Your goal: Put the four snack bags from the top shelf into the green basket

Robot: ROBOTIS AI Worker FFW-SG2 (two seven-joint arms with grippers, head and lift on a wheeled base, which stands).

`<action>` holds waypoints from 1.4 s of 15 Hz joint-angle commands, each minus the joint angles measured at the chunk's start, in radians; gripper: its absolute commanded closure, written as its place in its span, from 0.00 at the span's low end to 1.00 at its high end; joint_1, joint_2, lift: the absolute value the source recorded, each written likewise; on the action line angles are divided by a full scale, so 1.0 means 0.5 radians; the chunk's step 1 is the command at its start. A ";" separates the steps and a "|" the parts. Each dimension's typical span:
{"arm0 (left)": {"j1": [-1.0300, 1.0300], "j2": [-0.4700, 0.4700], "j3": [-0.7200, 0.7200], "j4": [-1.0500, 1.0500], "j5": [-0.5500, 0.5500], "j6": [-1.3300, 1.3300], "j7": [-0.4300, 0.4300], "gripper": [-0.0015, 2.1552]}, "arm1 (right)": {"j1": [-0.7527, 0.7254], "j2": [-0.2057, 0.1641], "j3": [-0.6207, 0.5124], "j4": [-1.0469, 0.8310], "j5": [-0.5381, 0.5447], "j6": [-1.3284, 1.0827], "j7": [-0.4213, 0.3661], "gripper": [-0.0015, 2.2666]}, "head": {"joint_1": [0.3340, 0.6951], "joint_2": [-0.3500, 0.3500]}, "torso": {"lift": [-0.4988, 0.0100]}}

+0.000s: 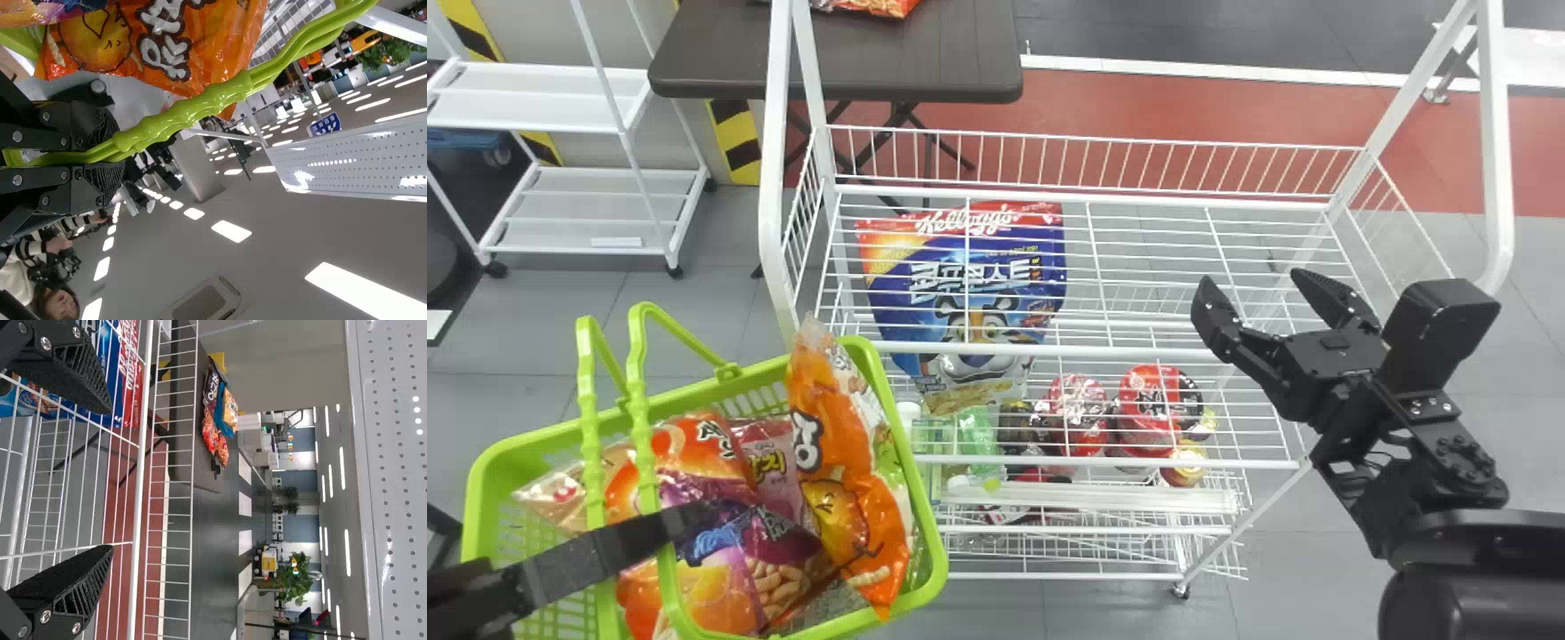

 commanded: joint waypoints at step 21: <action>0.000 -0.015 -0.001 -0.002 0.000 0.001 -0.020 1.00 | 0.012 0.003 0.018 -0.006 -0.034 0.000 -0.013 0.04 | 1.00 0.39 | 0.98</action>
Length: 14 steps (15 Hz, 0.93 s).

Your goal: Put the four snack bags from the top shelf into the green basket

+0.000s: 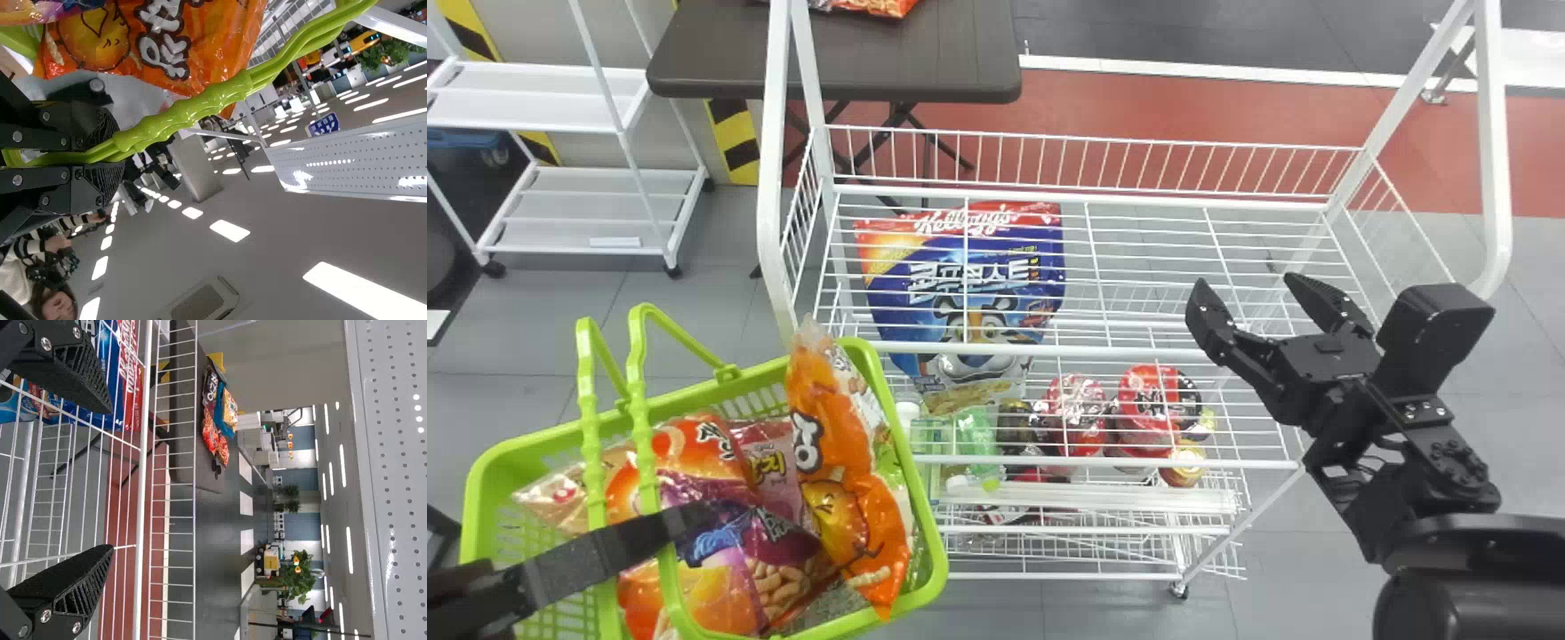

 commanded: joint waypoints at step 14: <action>-0.006 0.000 -0.003 -0.004 0.004 0.006 -0.020 1.00 | -0.021 0.000 -0.002 0.006 -0.024 0.006 -0.002 0.04 | 1.00 0.39 | 0.98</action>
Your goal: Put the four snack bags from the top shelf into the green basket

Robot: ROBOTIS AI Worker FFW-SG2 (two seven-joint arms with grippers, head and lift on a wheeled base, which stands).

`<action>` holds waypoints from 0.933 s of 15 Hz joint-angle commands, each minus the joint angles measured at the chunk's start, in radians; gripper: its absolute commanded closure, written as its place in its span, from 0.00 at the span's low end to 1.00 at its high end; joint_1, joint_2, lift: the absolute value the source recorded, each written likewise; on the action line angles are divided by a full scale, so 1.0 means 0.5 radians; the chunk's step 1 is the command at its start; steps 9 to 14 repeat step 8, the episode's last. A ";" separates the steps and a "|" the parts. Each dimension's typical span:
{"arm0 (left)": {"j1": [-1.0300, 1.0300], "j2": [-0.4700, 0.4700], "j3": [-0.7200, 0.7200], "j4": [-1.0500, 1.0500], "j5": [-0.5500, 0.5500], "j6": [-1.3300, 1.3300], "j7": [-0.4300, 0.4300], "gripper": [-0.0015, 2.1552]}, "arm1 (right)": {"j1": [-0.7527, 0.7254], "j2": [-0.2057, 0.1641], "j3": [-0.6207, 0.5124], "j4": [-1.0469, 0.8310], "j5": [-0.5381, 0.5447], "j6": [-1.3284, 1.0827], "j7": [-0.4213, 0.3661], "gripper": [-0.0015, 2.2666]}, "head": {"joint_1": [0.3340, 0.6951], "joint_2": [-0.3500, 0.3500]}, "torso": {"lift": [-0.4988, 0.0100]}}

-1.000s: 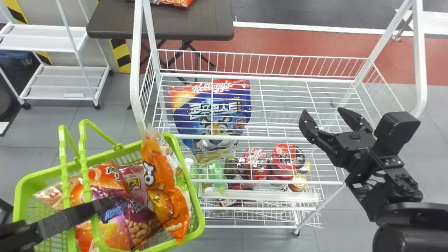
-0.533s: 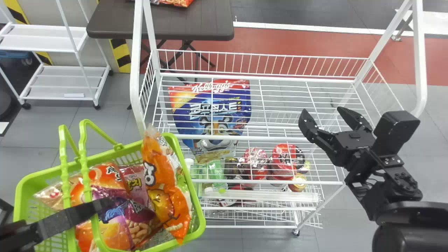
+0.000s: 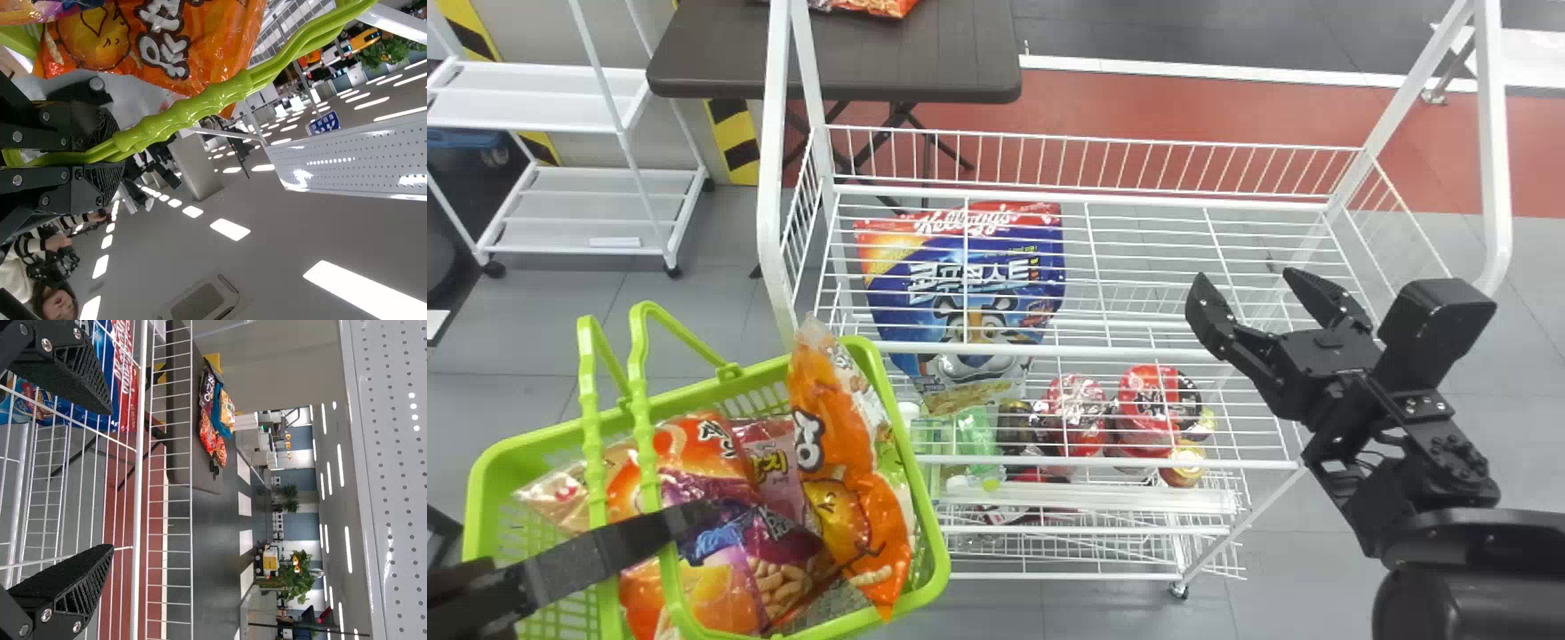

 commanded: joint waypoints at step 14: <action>-0.004 0.000 0.000 0.001 0.000 0.000 -0.020 1.00 | -0.007 0.000 -0.003 0.002 0.000 0.000 -0.003 0.04 | 1.00 0.39 | 0.98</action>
